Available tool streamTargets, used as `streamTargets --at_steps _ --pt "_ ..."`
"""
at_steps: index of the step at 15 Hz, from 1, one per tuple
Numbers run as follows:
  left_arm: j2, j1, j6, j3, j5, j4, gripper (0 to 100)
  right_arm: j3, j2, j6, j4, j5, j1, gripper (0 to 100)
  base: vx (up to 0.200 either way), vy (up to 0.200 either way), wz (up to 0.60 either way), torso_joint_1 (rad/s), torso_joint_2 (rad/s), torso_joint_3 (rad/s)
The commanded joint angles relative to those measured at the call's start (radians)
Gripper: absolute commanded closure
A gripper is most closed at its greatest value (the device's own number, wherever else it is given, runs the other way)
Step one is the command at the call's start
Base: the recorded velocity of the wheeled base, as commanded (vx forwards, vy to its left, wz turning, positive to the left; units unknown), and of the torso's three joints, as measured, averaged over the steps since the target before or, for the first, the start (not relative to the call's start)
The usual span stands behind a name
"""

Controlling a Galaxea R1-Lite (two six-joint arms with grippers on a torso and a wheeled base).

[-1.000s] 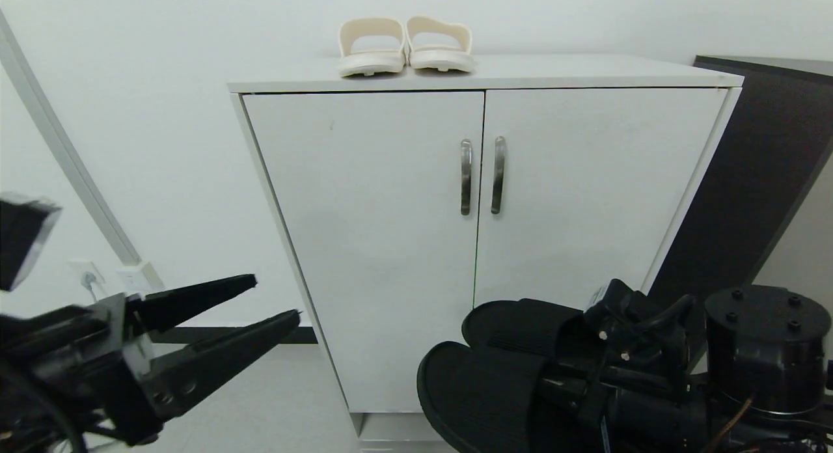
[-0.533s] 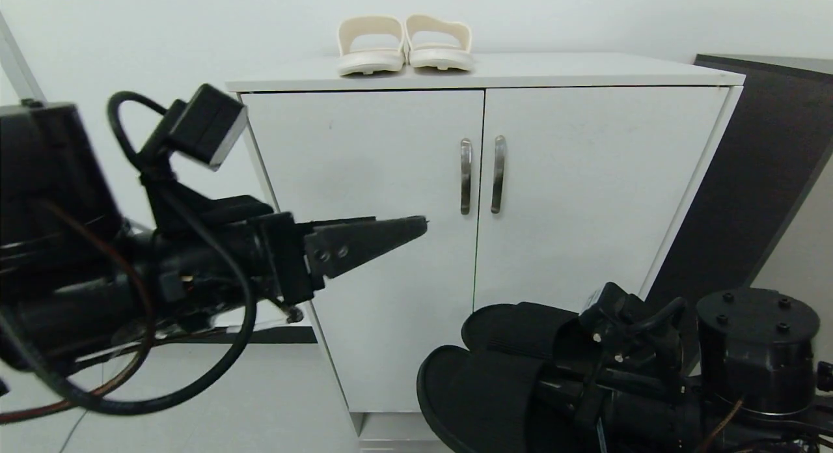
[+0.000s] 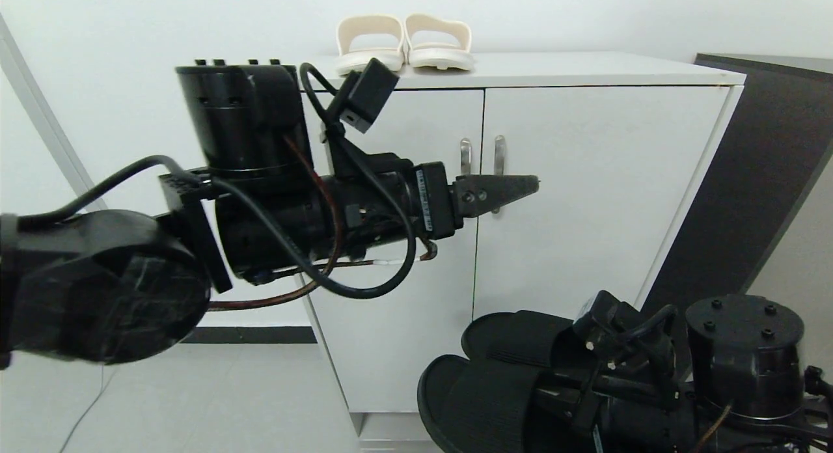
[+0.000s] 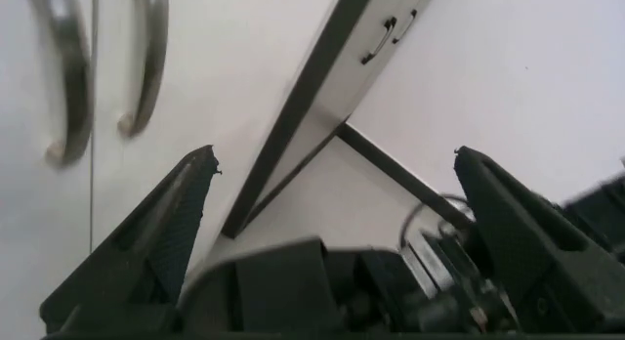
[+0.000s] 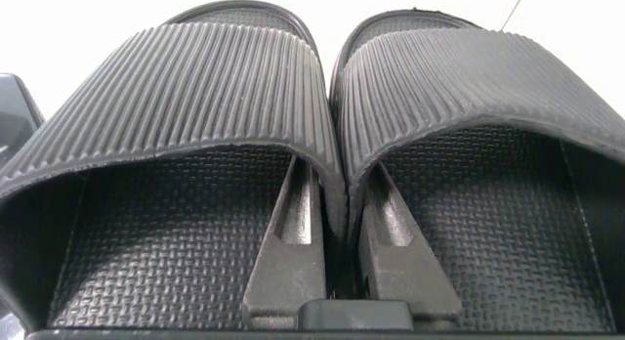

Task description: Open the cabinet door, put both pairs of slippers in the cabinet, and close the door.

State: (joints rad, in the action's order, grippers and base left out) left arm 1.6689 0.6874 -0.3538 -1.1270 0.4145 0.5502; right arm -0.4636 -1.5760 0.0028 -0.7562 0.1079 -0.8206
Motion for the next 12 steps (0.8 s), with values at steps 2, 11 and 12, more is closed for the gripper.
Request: streamTargets --at_steps 2,11,12 --pt "0.157 0.000 0.003 -0.146 0.000 -0.001 0 -0.001 -0.003 -0.001 0.000 0.001 0.000 100 0.000 0.000 0.00 0.000 0.00 0.000" --pt "0.241 -0.034 0.053 -0.237 -0.126 0.000 0 0.000 -0.003 -0.001 0.000 0.001 0.000 100 0.000 0.000 0.00 0.000 0.00 0.000" --pt "0.250 -0.034 0.053 -0.249 -0.141 0.000 0 0.000 -0.003 -0.001 0.000 0.001 0.000 100 0.000 0.000 0.00 0.000 0.00 0.000"
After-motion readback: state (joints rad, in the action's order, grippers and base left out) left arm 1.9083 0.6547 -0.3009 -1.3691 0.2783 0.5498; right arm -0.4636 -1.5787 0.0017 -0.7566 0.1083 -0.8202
